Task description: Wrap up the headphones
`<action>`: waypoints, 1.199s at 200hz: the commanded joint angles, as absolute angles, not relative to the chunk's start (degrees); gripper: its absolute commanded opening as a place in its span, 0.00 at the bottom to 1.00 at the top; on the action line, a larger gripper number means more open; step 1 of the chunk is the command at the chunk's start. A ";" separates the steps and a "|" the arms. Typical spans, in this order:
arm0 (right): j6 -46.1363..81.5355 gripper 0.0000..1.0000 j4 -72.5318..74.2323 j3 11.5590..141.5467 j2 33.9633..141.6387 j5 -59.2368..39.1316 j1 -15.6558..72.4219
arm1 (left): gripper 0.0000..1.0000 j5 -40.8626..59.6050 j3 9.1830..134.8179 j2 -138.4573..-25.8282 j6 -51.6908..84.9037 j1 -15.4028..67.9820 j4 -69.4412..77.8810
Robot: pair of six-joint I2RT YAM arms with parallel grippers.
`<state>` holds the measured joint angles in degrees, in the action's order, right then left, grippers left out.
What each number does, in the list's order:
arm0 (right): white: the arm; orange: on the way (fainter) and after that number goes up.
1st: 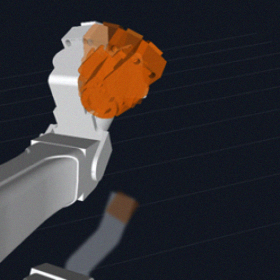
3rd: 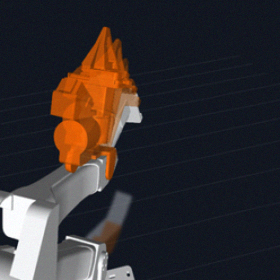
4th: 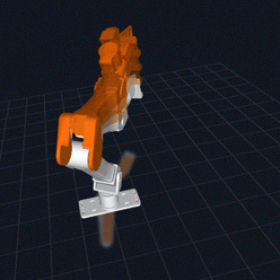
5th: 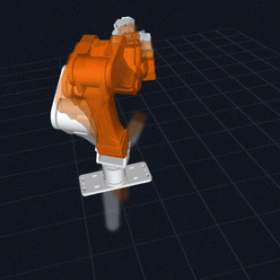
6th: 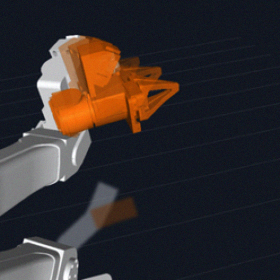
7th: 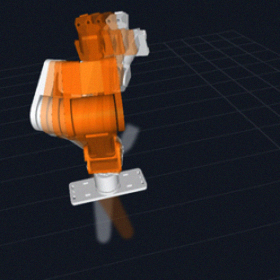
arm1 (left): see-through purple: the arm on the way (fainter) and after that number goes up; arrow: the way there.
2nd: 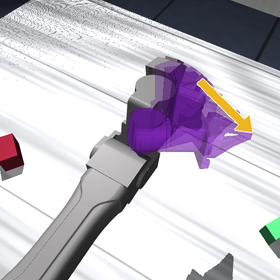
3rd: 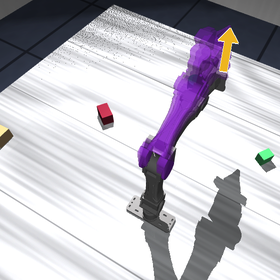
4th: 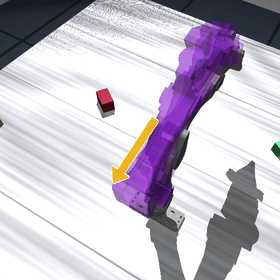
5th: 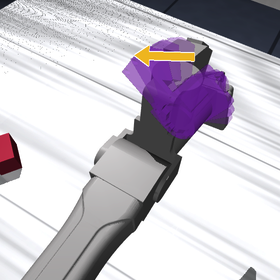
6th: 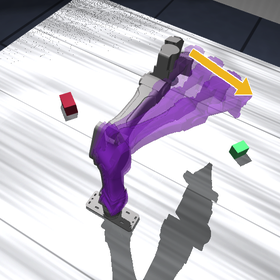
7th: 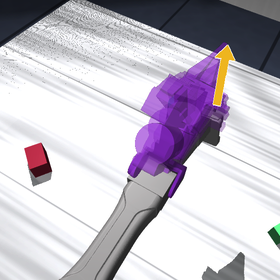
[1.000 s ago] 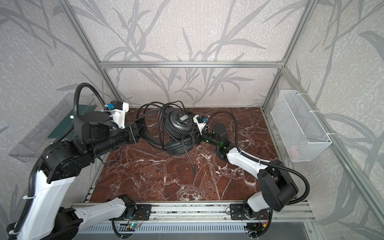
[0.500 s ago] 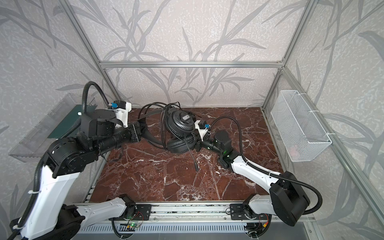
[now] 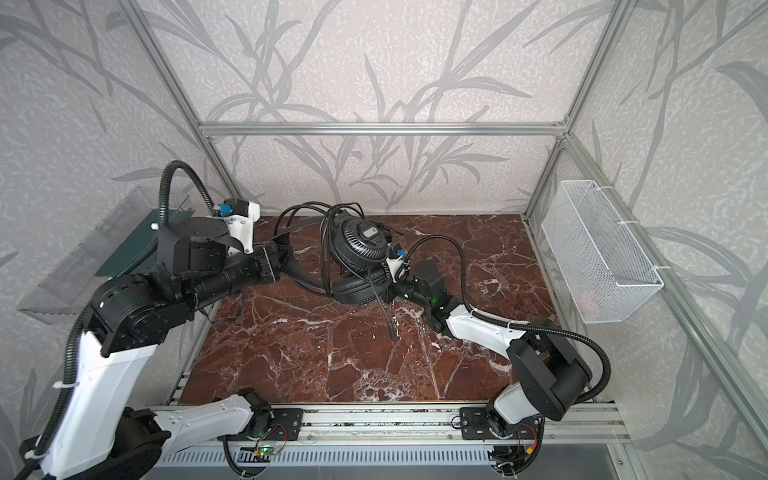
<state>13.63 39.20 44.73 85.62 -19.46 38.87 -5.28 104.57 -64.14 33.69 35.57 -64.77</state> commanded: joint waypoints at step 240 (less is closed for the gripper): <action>-24.72 0.00 -27.57 80.98 79.39 12.15 73.48 | 0.00 -8.72 71.98 -69.25 40.63 22.86 -53.18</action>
